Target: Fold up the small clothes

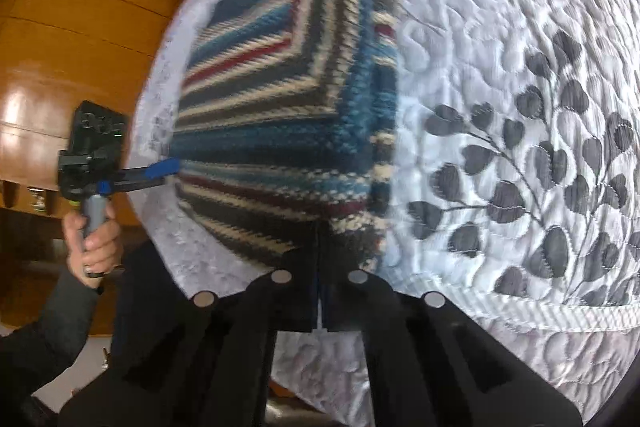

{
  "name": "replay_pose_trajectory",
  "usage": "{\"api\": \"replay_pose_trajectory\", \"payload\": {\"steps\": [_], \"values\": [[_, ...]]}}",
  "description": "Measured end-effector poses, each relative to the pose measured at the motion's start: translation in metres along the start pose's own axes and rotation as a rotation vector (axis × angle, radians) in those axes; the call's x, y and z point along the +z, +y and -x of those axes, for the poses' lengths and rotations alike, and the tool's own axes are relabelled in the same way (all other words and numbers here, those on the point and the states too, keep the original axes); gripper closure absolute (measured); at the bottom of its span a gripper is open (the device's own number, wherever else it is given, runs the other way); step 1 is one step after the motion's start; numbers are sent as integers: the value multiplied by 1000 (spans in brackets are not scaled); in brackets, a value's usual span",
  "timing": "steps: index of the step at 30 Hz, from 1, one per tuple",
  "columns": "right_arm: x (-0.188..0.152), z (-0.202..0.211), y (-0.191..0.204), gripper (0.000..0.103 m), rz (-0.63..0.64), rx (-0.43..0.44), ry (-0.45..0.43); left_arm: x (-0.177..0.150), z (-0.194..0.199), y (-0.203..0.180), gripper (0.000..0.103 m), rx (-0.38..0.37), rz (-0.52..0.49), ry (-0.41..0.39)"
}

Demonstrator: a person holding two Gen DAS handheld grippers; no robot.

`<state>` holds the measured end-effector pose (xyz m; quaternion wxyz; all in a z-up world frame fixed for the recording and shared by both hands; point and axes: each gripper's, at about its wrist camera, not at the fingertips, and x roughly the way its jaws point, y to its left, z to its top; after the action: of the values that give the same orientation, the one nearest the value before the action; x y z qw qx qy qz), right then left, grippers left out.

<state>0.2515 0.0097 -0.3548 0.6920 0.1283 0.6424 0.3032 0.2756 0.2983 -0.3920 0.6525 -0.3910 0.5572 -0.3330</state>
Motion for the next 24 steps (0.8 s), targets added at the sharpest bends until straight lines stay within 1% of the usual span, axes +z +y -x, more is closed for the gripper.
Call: {"api": "replay_pose_trajectory", "payload": {"steps": [1, 3, 4, 5, 6, 7, 8, 10, 11, 12, 13, 14, 15, 16, 17, 18, 20, 21, 22, 24], "values": [[3, -5, -2, 103, -10, 0, 11, 0, -6, 8, 39, 26, 24, 17], [6, 4, 3, 103, 0, 33, 11, 1, -10, 12, 41, 41, 37, 39], [11, 15, 7, 101, 12, 60, -21, -1, -6, 9, 41, 54, 21, 47], [25, 24, 11, 97, 11, 74, -53, -1, -6, 3, 40, 68, 4, 49], [35, 33, 12, 97, 9, 82, -86, -2, -4, -4, 40, 67, -14, 45], [49, 43, 12, 97, 4, 79, -132, -2, 2, -17, 40, 36, -52, 34], [58, 46, 13, 97, -1, 74, -153, 0, 7, -29, 40, 17, -89, 12], [86, 43, 8, 97, -22, 93, -184, 10, 18, -49, 38, 5, -150, -46], [96, 38, 5, 97, -34, 107, -188, 18, 21, -52, 37, 5, -154, -64], [106, 32, 4, 97, -39, 119, -182, 29, 20, -49, 37, 2, -134, -71], [116, 22, 0, 97, -43, 121, -167, 38, 19, -46, 37, 12, -123, -71], [122, 13, -1, 97, -47, 108, -152, 46, 15, -39, 37, 55, -112, -78], [127, 0, -5, 102, -51, 74, -129, 53, 9, -27, 37, 119, -96, -74], [128, -11, -13, 103, -48, 22, -113, 55, 2, -18, 38, 145, -73, -59], [129, -20, -21, 103, -48, -3, -97, 58, -5, -5, 38, 125, -38, -36], [129, -22, -25, 103, -53, 7, -96, 60, -5, -3, 38, 113, -31, -32], [129, -15, -22, 103, -47, -1, -105, 63, 0, -10, 38, 106, -48, -27], [128, -8, -18, 103, -47, 8, -119, 63, 7, -17, 38, 85, -69, -44], [124, 1, -10, 97, -43, 39, -131, 62, 15, -25, 38, 48, -100, -68], [109, 12, 4, 97, -1, 89, -128, 61, 23, -31, 38, 6, -118, -82]]}}
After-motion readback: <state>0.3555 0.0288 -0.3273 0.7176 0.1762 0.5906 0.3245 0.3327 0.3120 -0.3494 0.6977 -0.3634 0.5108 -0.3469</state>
